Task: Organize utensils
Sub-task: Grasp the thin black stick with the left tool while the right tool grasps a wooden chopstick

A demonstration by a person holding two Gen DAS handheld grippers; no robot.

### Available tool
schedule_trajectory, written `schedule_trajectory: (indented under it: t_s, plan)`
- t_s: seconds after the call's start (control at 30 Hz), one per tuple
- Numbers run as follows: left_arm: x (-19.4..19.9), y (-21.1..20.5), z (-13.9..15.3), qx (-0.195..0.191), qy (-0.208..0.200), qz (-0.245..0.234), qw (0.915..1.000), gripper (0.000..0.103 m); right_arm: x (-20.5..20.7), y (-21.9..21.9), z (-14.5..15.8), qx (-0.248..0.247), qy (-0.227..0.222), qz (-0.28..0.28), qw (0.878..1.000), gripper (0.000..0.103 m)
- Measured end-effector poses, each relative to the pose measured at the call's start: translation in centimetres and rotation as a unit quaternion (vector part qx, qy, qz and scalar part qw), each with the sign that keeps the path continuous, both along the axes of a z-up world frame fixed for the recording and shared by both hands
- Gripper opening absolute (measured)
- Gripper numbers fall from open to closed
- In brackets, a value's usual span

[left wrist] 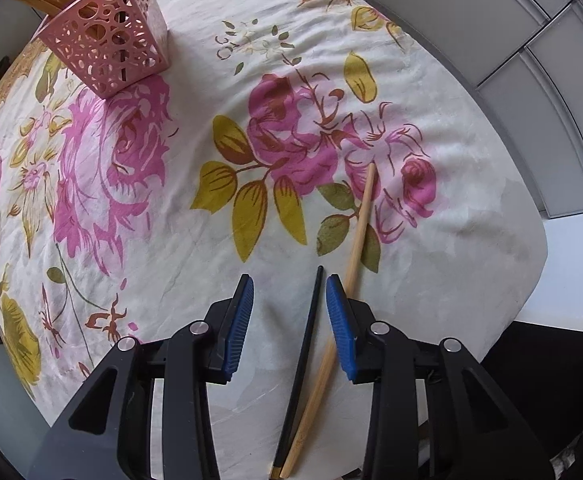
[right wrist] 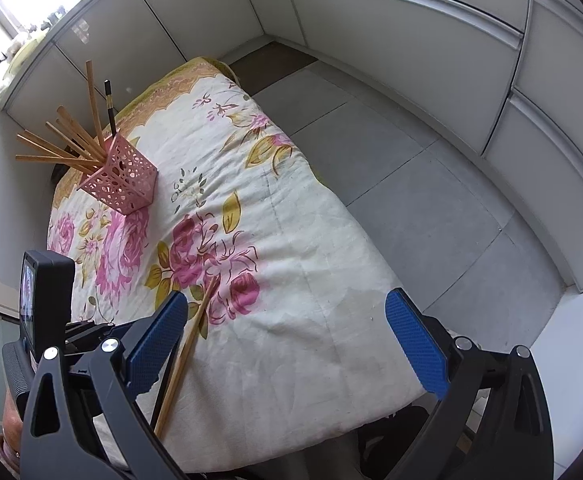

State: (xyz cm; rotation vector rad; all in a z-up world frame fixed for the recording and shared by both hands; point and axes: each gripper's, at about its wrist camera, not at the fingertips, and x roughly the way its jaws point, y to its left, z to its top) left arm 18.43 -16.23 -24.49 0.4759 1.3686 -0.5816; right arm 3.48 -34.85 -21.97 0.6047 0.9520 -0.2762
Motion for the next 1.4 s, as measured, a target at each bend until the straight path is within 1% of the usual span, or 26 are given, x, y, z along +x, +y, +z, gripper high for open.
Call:
schedule_trajectory:
  t_s: [0.1,0.17,0.2,0.27,0.33,0.47,0.53,0.67,0.83,1.0,1.07,1.1,1.17,1.27,1.33,1.4]
  plan:
    - [-0.5,-0.5,-0.3,0.005,-0.001,-0.011,0.9999,0.036,0.1,-0.2,-0.1,0.007,0.004,-0.002,1.0,0.096]
    - [-0.8,-0.8,-0.8,0.014,0.0,-0.017,0.9998,0.024,0.2,-0.2,-0.2,0.007,0.005,-0.002,1.0,0.096]
    - [-0.9,-0.9,-1.2,0.022,0.001,-0.021,0.9995,0.014,0.2,-0.2,-0.2,0.008,0.006,-0.002,1.0,0.096]
    - [-1.5,-1.2,-1.4,0.026,-0.008,-0.031,0.9991,0.011,0.2,-0.2,-0.2,0.011,0.007,-0.004,1.0,0.096]
    - [-1.8,-1.4,-1.5,0.025,-0.012,-0.039,0.9989,0.003,0.3,-0.2,-0.4,0.013,0.01,-0.005,1.0,0.096]
    - [-3.3,-2.6,-1.5,0.015,-0.026,-0.041,0.9987,0.003,0.7,0.1,-0.7,0.02,0.017,0.0,1.0,0.096]
    - [-3.4,-2.3,-1.3,0.007,-0.032,-0.036,0.9988,0.003,1.1,0.4,-1.0,0.025,0.024,0.003,0.999,0.096]
    - [-3.5,-0.9,-0.4,-0.002,-0.048,-0.027,0.9985,0.003,2.6,1.0,-2.1,0.045,0.043,0.005,0.998,0.096]
    - [-3.1,1.1,1.8,-0.013,-0.094,-0.011,0.9954,0.003,5.4,2.5,-4.0,0.106,0.074,0.017,0.991,0.096]
    - [-2.6,3.5,3.9,-0.02,-0.137,0.013,0.9903,0.003,7.6,4.4,-4.5,0.117,0.088,0.024,0.989,0.096]
    - [-1.7,4.4,4.3,-0.024,-0.143,0.021,0.9892,0.003,8.4,5.2,-4.9,0.12,0.097,0.026,0.988,0.096]
    - [-1.6,4.9,4.4,-0.024,-0.147,0.025,0.9885,0.003,8.8,5.7,-5.1,0.118,0.104,0.027,0.987,0.095]
    - [-1.6,5.7,4.7,-0.028,-0.153,0.032,0.9873,0.003,9.6,6.4,-5.7,0.111,0.119,0.03,0.986,0.087]
    - [-1.3,6.7,4.7,-0.034,-0.156,0.042,0.9862,0.003,10.8,7.3,-6.9,0.092,0.15,0.026,0.984,0.081]
    - [-1.1,7.3,4.9,-0.038,-0.157,0.048,0.9858,0.003,11.4,8.0,-6.8,0.059,0.154,0.023,0.986,0.076]
    - [-0.9,7.9,5.1,-0.04,-0.161,0.054,0.9846,0.003,12.2,9.2,-6.8,0.016,0.164,0.025,0.986,0.076]
